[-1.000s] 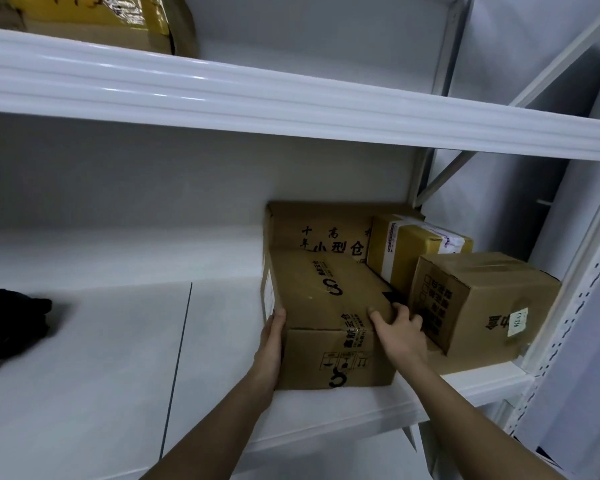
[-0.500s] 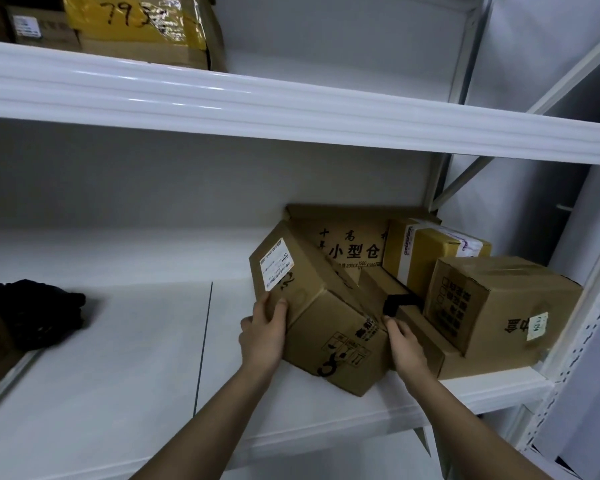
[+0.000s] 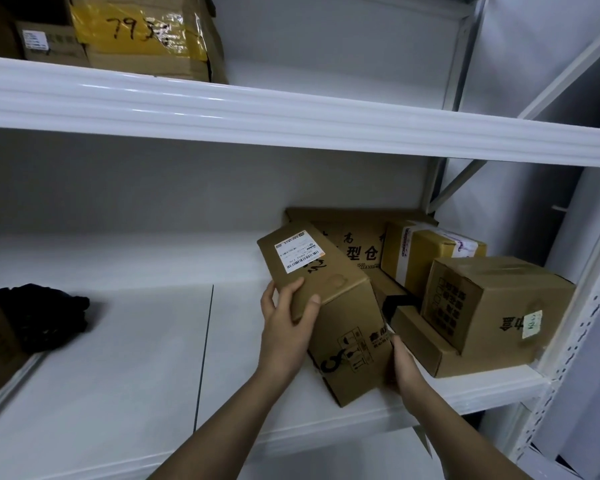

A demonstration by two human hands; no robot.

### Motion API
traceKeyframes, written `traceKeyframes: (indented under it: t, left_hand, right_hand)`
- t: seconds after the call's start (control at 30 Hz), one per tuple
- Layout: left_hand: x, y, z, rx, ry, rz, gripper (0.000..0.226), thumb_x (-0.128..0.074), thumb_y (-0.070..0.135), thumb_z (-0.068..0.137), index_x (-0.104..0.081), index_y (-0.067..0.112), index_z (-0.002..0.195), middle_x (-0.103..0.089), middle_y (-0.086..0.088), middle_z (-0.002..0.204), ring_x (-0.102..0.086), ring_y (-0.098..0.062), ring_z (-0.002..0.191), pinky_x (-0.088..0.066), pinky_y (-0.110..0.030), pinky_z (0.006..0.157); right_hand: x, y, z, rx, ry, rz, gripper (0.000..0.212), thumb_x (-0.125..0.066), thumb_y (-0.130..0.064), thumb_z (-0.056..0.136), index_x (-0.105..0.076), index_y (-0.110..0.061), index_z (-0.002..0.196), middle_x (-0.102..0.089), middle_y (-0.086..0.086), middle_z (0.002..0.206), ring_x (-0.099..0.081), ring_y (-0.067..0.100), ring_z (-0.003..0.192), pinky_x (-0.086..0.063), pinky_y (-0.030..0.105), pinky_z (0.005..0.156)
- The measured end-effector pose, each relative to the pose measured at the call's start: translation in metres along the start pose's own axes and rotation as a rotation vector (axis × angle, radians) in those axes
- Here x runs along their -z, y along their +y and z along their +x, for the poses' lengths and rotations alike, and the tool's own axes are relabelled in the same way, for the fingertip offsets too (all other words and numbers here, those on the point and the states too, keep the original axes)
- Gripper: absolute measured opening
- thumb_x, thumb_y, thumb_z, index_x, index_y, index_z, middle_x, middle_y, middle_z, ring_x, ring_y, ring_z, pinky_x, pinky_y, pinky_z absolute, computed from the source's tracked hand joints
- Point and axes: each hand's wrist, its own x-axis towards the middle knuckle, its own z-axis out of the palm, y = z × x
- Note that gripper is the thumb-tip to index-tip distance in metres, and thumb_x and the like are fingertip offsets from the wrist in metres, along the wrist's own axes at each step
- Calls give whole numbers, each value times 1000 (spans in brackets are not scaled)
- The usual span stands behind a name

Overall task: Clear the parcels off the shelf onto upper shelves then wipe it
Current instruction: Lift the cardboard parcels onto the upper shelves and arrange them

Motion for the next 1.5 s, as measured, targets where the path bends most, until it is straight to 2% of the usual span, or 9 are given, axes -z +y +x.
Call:
traceKeyframes:
  t: [0.37,0.53,0.7,0.83,0.97,1.07,1.17,1.27,1.5]
  left_hand:
    - [35,13,13,72,201,-308,26,-45,19,99,-68,20,109,-63,11,110,-57,-3,101,-45,-16,75]
    - [66,6,16,181,245,-409,28,-42,23,98,-60,24,119,-60,9,111,-58,-3,97,-47,-19,74]
    - [93,10,24,255,233,-420,35,-36,29,95,-67,17,108,-70,-2,101,-65,-16,87,-48,-28,67]
    - [108,12,35,254,252,-265,36,-34,35,93,-56,8,85,-56,-10,78,-53,-21,71,-41,-31,61]
    - [119,0,42,344,316,-212,29,-34,38,93,-39,16,75,-38,-7,73,-38,-18,65,-30,-30,57]
    - [121,-7,46,366,377,-242,32,-34,42,96,-46,13,89,-46,-9,83,-45,-22,76,-35,-30,61]
    - [108,-9,42,309,390,-266,39,-39,48,94,-45,16,116,-52,-4,111,-52,-23,99,-44,-34,87]
    - [90,2,26,265,452,-239,62,-42,52,91,-26,29,146,-31,1,147,-35,-21,133,-27,-42,113]
    - [51,0,-18,142,518,-244,68,-51,39,95,-13,29,151,-15,8,152,-26,-13,137,-21,-25,107]
  right_hand:
    - [-20,24,-16,-256,-350,-56,73,-39,-75,83,-65,-9,102,-73,12,79,-72,23,73,-57,35,67]
    - [-44,36,-27,-266,-431,202,61,-52,-60,87,-52,-15,127,-63,14,121,-62,33,107,-58,40,72]
    - [-59,35,-43,-314,-574,-44,67,-53,-66,76,-53,-12,115,-71,11,86,-70,29,87,-57,35,75]
    - [-69,40,-51,-395,-831,-192,104,-56,-74,73,-26,-5,144,-68,14,117,-68,31,98,-56,32,77]
    - [-68,30,-49,-388,-947,-186,91,-52,-68,83,-17,-13,147,-63,10,127,-64,32,103,-56,33,79]
    - [-55,7,-45,-184,-832,-293,54,-46,-51,95,-45,-14,134,-68,6,118,-67,23,92,-52,27,70]
    - [-45,-18,-23,74,-347,-215,30,-41,-29,101,-54,-10,120,-66,4,92,-61,15,73,-44,25,62]
    - [-46,-49,5,216,13,-58,43,-48,-33,98,-41,-12,135,-52,10,117,-55,24,101,-47,35,85]
    - [-48,-87,29,315,-100,42,67,-35,-58,96,-20,-24,151,-35,2,145,-35,26,134,-27,41,108]
